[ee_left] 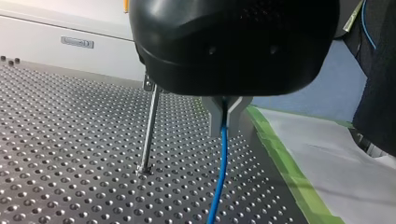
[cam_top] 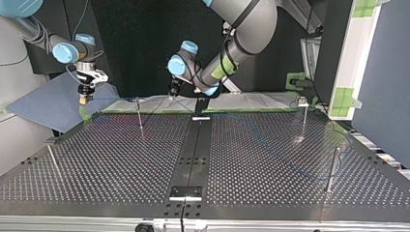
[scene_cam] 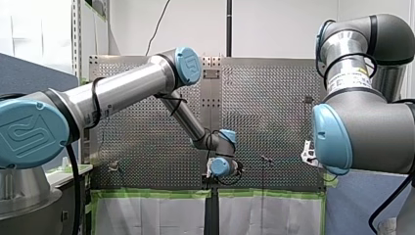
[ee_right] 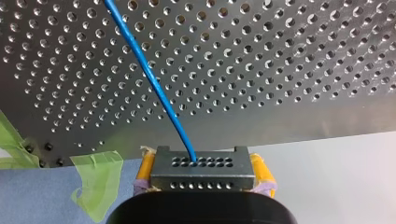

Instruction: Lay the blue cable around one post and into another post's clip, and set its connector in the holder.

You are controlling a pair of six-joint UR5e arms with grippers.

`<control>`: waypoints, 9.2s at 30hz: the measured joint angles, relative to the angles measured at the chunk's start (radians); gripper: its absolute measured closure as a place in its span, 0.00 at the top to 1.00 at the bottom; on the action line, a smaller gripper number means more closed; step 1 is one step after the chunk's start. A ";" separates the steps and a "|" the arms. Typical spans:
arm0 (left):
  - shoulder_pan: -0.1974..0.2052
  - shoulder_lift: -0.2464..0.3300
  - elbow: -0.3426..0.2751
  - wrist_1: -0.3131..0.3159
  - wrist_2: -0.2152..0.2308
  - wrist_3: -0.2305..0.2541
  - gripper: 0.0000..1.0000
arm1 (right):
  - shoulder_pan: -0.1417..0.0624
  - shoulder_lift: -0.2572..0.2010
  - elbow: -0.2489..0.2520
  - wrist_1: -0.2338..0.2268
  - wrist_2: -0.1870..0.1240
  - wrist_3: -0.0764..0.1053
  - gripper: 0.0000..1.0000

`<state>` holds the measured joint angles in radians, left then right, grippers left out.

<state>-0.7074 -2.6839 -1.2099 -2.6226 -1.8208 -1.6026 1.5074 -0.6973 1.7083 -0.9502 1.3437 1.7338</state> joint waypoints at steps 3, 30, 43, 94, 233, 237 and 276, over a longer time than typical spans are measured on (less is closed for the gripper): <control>0.001 -0.001 0.002 0.000 0.002 0.001 0.00 | 0.000 0.000 0.000 -0.001 0.000 0.001 0.00; 0.004 -0.036 0.070 -0.044 0.007 0.000 0.00 | 0.004 0.000 -0.020 -0.005 -0.029 0.014 0.00; 0.015 -0.038 0.108 -0.072 0.010 -0.002 0.00 | 0.000 0.001 -0.023 -0.019 -0.023 0.034 0.00; -0.091 0.021 0.085 -0.117 0.064 0.041 1.00 | 0.018 0.001 -0.033 -0.005 -0.020 0.034 0.00; 0.068 0.697 -0.613 0.396 -0.043 -0.227 1.00 | 0.051 0.001 -0.033 0.010 -0.043 0.072 0.00; 0.064 0.733 -0.649 0.397 -0.076 -0.219 1.00 | 0.053 0.001 -0.032 0.011 -0.043 0.071 0.00; 0.099 0.807 -0.983 0.419 -0.163 -0.177 1.00 | 0.062 0.001 -0.033 0.010 -0.043 0.076 0.00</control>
<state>-0.6083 -1.8765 -2.1930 -2.2032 -1.9841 -1.7799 1.5695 -0.6960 1.6749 -0.9405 1.3010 1.8097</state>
